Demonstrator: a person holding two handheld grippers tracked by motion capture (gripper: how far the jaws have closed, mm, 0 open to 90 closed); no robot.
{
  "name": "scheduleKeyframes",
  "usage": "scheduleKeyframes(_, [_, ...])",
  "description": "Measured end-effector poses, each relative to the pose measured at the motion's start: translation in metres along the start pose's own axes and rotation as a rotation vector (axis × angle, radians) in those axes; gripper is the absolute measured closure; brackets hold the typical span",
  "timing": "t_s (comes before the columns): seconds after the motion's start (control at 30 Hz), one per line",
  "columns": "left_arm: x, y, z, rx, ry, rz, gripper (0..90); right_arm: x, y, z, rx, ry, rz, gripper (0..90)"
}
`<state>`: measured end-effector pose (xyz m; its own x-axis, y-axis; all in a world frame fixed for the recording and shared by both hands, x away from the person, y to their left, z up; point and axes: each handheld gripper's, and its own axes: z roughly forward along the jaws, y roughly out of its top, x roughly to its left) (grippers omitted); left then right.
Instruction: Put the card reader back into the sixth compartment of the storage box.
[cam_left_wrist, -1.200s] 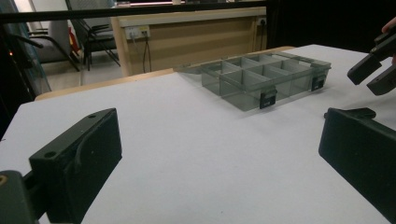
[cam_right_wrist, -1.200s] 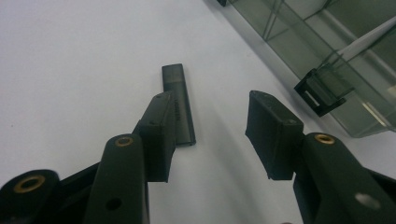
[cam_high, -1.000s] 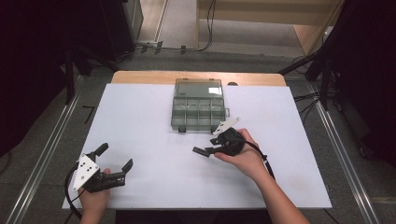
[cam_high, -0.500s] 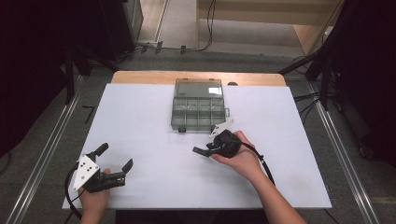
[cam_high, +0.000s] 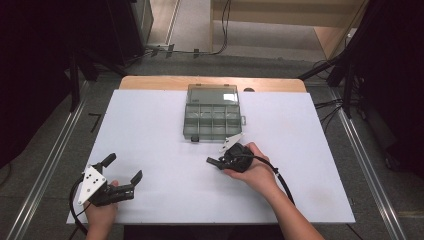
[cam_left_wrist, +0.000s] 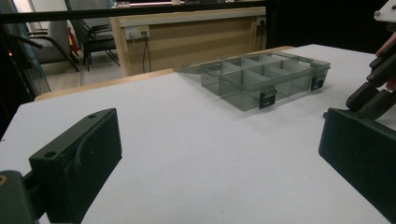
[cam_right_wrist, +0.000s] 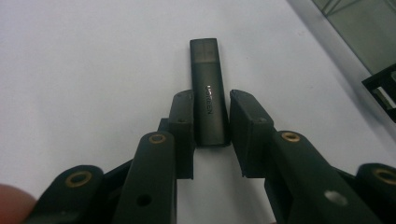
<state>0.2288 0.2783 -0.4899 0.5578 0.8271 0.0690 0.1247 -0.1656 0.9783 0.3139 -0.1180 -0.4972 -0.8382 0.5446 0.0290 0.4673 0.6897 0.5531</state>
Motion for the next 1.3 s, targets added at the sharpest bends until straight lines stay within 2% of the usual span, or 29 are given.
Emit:
scheduleKeyframes(0.2, [0.0, 0.0, 0.0, -0.001, 0.0, 0.0, 0.0, 0.001, 0.0, 0.0, -0.004, -0.003, -0.007, 70.5])
scheduleKeyframes(0.27, [0.0, 0.0, 0.0, 0.0, 0.0, 0.001, 0.0, 0.0, 0.001, -0.001, -0.014, 0.009, 0.001, 70.5])
scheduleKeyframes(0.63, [0.0, 0.0, 0.0, 0.0, 0.0, 0.001, 0.0, -0.005, 0.003, -0.008, -0.034, 0.01, 0.019, 70.5])
scheduleKeyframes(1.3, [0.0, 0.0, 0.0, 0.0, 0.0, 0.0, 0.0, -0.012, 0.011, -0.016, -0.041, 0.002, 0.023, 70.5])
